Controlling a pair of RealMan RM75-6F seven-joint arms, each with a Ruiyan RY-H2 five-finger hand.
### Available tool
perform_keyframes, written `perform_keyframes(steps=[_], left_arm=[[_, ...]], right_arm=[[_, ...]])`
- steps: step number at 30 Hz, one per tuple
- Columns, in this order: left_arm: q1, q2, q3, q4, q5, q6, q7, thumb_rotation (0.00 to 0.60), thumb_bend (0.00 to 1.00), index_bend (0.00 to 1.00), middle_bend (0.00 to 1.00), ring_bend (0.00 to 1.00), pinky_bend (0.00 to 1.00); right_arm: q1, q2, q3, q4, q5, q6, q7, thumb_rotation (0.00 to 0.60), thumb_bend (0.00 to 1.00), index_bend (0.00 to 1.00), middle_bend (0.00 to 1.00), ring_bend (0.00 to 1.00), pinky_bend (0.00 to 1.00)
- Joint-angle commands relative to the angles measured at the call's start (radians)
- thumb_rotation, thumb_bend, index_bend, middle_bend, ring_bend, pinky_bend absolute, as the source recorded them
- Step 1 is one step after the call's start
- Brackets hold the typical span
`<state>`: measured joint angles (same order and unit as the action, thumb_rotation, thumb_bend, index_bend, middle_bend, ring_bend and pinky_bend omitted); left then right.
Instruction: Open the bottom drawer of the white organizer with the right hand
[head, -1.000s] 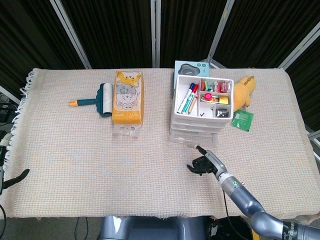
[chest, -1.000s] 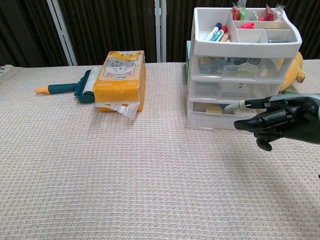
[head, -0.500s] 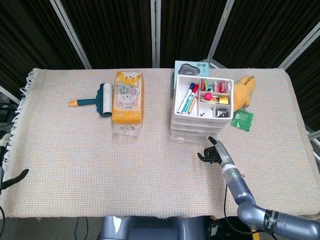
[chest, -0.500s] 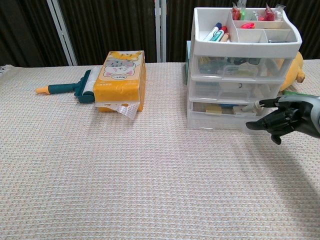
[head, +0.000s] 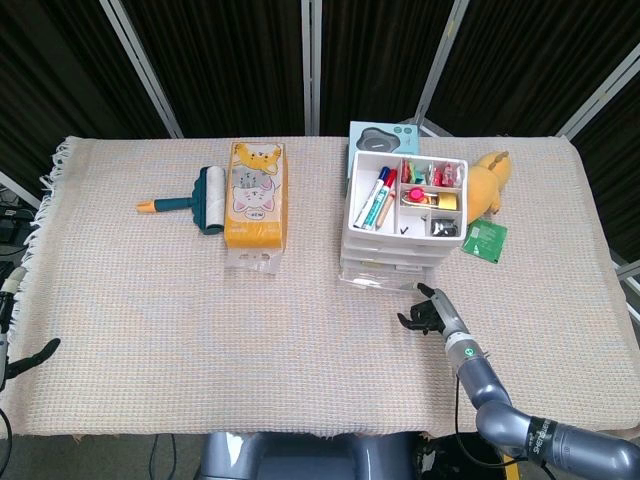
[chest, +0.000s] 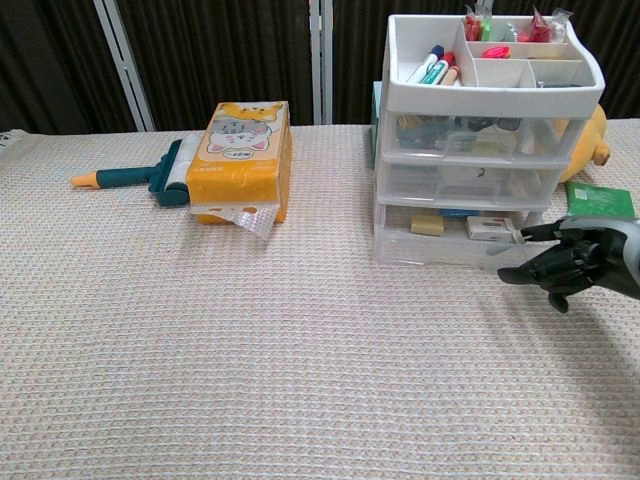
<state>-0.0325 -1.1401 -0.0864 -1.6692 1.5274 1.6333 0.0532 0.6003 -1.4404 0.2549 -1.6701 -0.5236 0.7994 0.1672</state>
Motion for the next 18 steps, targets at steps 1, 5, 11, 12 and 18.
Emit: perform_keyframes(steps=[1,5,11,12,18], left_arm=[[0.001,0.001,0.000,0.000,0.001,0.002,0.000,0.600,0.07,0.00,0.00,0.00,0.00],[0.001,0.000,-0.001,0.000,-0.001,0.002,0.002,0.600,0.07,0.00,0.00,0.00,0.00],[0.001,-0.002,0.000,-0.004,0.003,0.002,0.010,0.600,0.07,0.00,0.00,0.00,0.00],[0.001,-0.002,0.001,-0.004,0.003,0.002,0.012,0.600,0.07,0.00,0.00,0.00,0.00],[0.003,0.001,0.002,-0.007,0.007,0.006,0.001,0.600,0.07,0.00,0.00,0.00,0.00]], right_arm=[[-0.010,0.002,-0.009,0.001,-0.010,-0.011,0.007,0.600,0.29,0.35,0.86,0.89,0.72],[-0.035,0.017,-0.011,-0.012,-0.035,-0.041,0.043,0.600,0.29,0.35,0.86,0.89,0.72],[-0.074,0.038,-0.022,-0.051,-0.109,-0.039,0.071,0.600,0.29,0.35,0.86,0.89,0.72],[-0.080,0.042,-0.026,-0.061,-0.122,-0.039,0.074,0.600,0.29,0.35,0.86,0.89,0.72],[-0.111,0.073,-0.040,-0.117,-0.181,-0.060,0.104,0.600,0.29,0.35,0.86,0.89,0.72]])
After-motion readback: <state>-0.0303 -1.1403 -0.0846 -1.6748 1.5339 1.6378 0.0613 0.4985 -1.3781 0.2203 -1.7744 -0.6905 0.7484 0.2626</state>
